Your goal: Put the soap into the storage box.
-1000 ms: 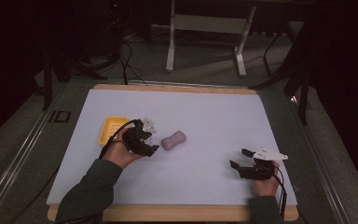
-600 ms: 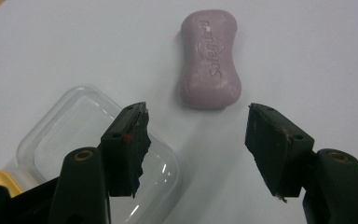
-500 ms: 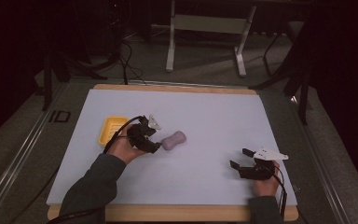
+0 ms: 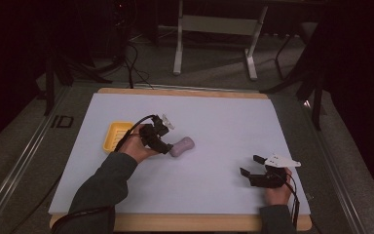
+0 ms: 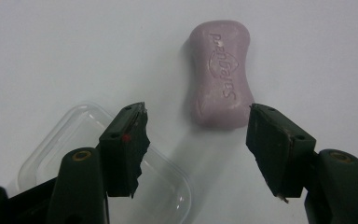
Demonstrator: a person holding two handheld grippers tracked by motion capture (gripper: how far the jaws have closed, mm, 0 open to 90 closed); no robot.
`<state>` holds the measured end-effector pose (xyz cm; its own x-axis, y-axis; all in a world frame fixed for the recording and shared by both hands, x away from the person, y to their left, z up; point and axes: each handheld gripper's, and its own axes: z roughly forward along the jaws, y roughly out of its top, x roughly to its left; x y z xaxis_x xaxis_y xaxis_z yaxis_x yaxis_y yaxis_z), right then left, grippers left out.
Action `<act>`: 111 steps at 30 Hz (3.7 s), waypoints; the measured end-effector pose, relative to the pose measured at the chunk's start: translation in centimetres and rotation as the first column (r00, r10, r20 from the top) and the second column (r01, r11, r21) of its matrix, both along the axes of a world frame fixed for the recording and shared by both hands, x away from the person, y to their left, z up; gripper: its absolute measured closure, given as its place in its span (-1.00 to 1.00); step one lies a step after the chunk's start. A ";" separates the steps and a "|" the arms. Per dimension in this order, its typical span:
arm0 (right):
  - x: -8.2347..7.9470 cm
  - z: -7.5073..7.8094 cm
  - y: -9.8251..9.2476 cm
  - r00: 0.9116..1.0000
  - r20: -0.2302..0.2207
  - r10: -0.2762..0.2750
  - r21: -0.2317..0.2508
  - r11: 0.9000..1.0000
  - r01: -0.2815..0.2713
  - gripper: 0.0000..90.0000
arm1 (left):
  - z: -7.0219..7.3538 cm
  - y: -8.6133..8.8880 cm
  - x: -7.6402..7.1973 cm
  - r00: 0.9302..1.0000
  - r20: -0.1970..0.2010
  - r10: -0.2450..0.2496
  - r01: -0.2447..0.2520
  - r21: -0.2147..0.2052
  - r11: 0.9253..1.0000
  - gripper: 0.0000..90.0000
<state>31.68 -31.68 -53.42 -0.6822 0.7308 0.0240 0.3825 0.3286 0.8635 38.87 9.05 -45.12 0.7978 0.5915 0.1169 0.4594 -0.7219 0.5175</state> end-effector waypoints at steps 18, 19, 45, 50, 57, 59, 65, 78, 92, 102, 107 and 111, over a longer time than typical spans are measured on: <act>0.0 0.0 0.0 1.000 0.000 0.000 -0.002 1.000 0.000 -0.56 | -1.8 -2.1 2.0 0.998 -0.053 -0.021 0.022 0.013 1.000 -0.27; 0.0 0.0 0.0 1.000 0.000 0.000 -0.002 1.000 0.000 -0.56 | -1.8 -2.1 2.0 0.998 -0.053 -0.021 0.022 0.013 1.000 -0.28; 0.0 0.0 0.0 1.000 -0.004 0.000 -0.008 1.000 0.000 -0.56 | -3.8 -5.0 4.0 0.990 -0.131 -0.043 0.048 0.035 0.998 -0.27; 0.1 0.0 0.0 1.000 -0.004 0.000 -0.007 1.000 0.000 -0.56 | -4.1 -5.2 4.1 0.989 -0.143 -0.047 0.054 0.046 0.997 -0.26; 0.1 0.0 0.1 1.000 -0.006 0.001 -0.010 1.000 -0.001 -0.56 | -5.1 -6.2 4.4 0.983 -0.177 -0.043 0.052 0.049 0.997 -0.23; 0.1 0.0 0.1 1.000 -0.007 0.000 -0.009 1.000 0.000 -0.56 | -5.2 -6.3 4.5 0.982 -0.185 -0.039 0.049 0.047 0.998 -0.22; 0.1 0.0 0.1 1.000 -0.008 0.001 -0.012 1.000 -0.002 -0.56 | -5.4 -6.4 4.8 0.980 -0.196 -0.033 0.046 0.060 0.997 -0.13; 0.2 -0.1 0.2 1.000 -0.014 0.002 -0.018 1.000 -0.002 -0.56 | -5.1 -7.0 5.3 0.972 -0.233 -0.024 0.055 0.128 0.990 0.06; 0.2 -0.1 0.3 1.000 -0.023 0.005 -0.027 1.000 -0.006 -0.56 | -4.8 -7.9 5.8 0.960 -0.279 -0.014 0.072 0.200 0.977 0.10; 0.2 -0.1 0.2 1.000 -0.022 0.004 -0.027 1.000 -0.005 -0.57 | -4.7 -7.3 5.4 0.957 -0.287 -0.046 0.113 0.222 0.969 0.10; 0.2 -0.1 0.3 1.000 -0.021 0.003 -0.026 1.000 -0.004 -0.57 | -4.5 -6.7 5.2 0.957 -0.288 -0.048 0.116 0.227 0.967 0.11; 0.2 -0.1 0.3 1.000 -0.021 0.002 -0.028 1.000 -0.003 -0.57 | -3.9 -6.2 5.1 0.959 -0.281 -0.045 0.109 0.216 0.970 0.11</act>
<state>31.88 -31.41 -53.49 -0.6835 0.7297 0.0182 0.3996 0.3532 0.8459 43.99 2.86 -49.06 0.8601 0.5100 0.0128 0.4976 -0.8442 0.1991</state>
